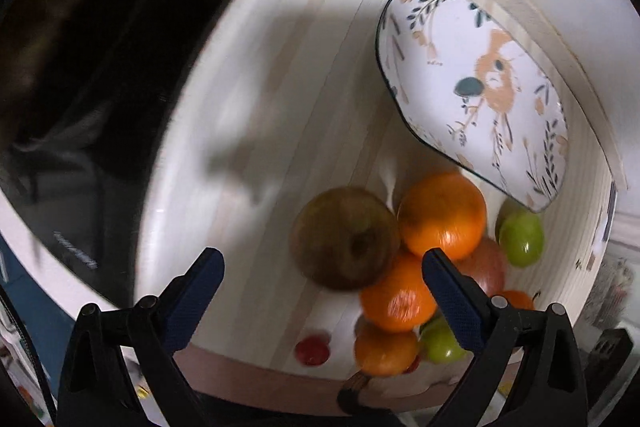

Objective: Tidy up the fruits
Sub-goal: 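Move both tools down toward the fruit pile beside the floral plate, then grasp the brown apple with the left tool while the right tool grasps the large orange, then carry both fruits onto the floral plate and open both tools, then lift both tools away from the plate back toward the fruit pile, then grasp an orange with the left tool while the right tool grasps the red apple, then lower both held fruits onto the floral plate and open both tools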

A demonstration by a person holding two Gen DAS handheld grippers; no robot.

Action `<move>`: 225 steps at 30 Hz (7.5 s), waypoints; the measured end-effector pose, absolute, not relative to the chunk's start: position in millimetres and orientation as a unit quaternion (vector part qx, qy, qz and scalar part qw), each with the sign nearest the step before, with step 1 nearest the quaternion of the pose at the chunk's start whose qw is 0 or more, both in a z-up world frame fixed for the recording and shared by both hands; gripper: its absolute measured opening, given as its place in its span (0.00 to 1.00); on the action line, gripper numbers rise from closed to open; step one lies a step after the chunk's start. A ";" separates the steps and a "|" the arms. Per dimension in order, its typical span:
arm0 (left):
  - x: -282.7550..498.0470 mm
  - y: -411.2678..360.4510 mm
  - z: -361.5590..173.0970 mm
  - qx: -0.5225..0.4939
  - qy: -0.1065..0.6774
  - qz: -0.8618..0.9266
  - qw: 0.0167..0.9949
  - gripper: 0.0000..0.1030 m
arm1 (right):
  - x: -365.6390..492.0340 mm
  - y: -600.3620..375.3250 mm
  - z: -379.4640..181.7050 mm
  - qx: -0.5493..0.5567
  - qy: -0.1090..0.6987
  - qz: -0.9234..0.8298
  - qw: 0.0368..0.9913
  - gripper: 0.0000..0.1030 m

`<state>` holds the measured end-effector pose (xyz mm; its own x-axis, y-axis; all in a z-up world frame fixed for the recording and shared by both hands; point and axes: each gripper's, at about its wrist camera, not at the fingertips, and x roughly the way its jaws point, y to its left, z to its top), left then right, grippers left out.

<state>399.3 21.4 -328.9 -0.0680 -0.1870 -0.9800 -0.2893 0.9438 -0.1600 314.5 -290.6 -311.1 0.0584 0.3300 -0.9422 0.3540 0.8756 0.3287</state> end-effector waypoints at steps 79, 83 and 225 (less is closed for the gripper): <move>530.3 -46.9 -286.9 -0.153 0.697 -0.095 0.694 0.64 | 502.8 -234.6 -284.0 0.119 0.688 0.050 0.715 0.79; 557.2 -43.3 -318.2 -0.166 0.721 -0.082 0.668 0.65 | 541.5 -216.0 -310.1 0.092 0.705 0.055 0.701 0.79; 374.5 -25.6 -285.2 -0.078 0.704 -0.077 0.702 0.59 | 363.0 -199.9 -318.7 0.128 0.697 0.075 0.702 0.67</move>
